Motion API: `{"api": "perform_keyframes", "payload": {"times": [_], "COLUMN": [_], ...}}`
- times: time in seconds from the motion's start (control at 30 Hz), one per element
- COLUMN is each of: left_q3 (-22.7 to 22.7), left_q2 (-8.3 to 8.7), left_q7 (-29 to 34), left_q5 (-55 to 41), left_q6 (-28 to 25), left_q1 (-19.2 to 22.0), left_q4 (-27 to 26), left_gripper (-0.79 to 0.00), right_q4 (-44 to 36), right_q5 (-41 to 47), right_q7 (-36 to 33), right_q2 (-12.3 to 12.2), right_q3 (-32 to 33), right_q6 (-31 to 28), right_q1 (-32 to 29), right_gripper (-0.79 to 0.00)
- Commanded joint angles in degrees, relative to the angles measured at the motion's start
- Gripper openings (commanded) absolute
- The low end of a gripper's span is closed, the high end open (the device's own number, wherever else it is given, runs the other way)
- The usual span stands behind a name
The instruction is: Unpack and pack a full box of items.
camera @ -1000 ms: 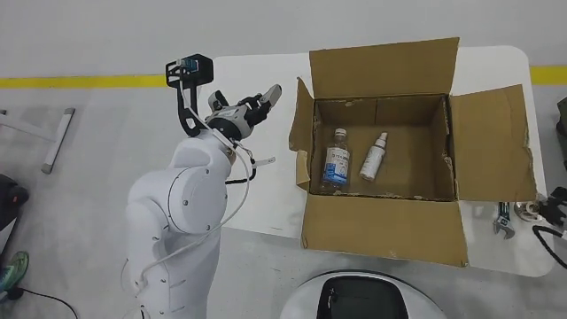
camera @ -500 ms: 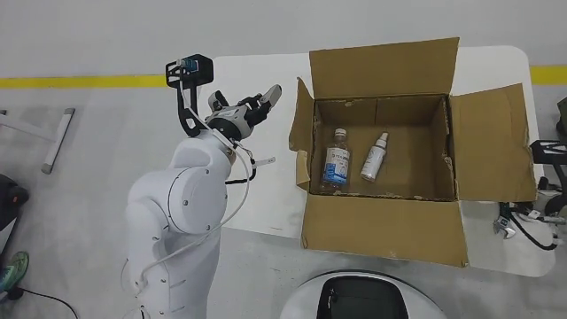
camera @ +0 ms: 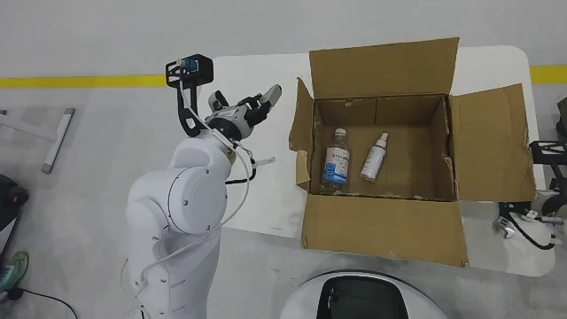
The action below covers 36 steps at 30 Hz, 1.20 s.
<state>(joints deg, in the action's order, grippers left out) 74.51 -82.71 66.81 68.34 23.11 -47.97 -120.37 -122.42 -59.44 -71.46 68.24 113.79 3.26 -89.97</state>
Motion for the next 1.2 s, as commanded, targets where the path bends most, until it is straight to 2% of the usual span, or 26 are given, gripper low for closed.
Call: {"api": "perform_keyframes", "payload": {"times": [0.0,0.27,0.3,0.33,0.4,0.7,1.17], "left_q3": [0.0,0.0,0.0,0.0,0.0,0.0,0.0], "left_q2": [0.0,0.0,0.0,0.0,0.0,0.0,0.0], "left_q7": [0.0,0.0,0.0,0.0,0.0,0.0,0.0], "left_q5": [0.0,0.0,0.0,0.0,0.0,0.0,0.0], "left_q6": [0.0,0.0,0.0,0.0,0.0,0.0,0.0], "left_q1": [0.0,0.0,0.0,0.0,0.0,0.0,0.0], "left_q4": [0.0,0.0,0.0,0.0,0.0,0.0,0.0], "left_gripper": [0.0,0.0,0.0,0.0,0.0,0.0,0.0], "right_q4": [0.4,3.5,4.1,4.6,5.8,9.7,10.8], "right_q5": [0.2,-3.5,-4.0,-4.3,-4.6,-5.0,-4.7], "right_q7": [-1.7,-12.4,-13.3,-14.0,-15.3,-16.5,-15.9], "right_q2": [-0.2,-1.5,-1.6,-1.7,-1.9,-2.4,-3.1], "right_q3": [0.2,-2.4,-2.8,-3.3,-4.3,-7.0,-7.5], "right_q6": [0.3,0.2,0.3,0.4,0.6,0.9,2.1], "right_q1": [1.2,7.6,8.5,9.2,10.3,12.5,11.4], "right_gripper": [0.0,0.0,-0.139,-0.379,-0.431,-0.468,-0.48]}}
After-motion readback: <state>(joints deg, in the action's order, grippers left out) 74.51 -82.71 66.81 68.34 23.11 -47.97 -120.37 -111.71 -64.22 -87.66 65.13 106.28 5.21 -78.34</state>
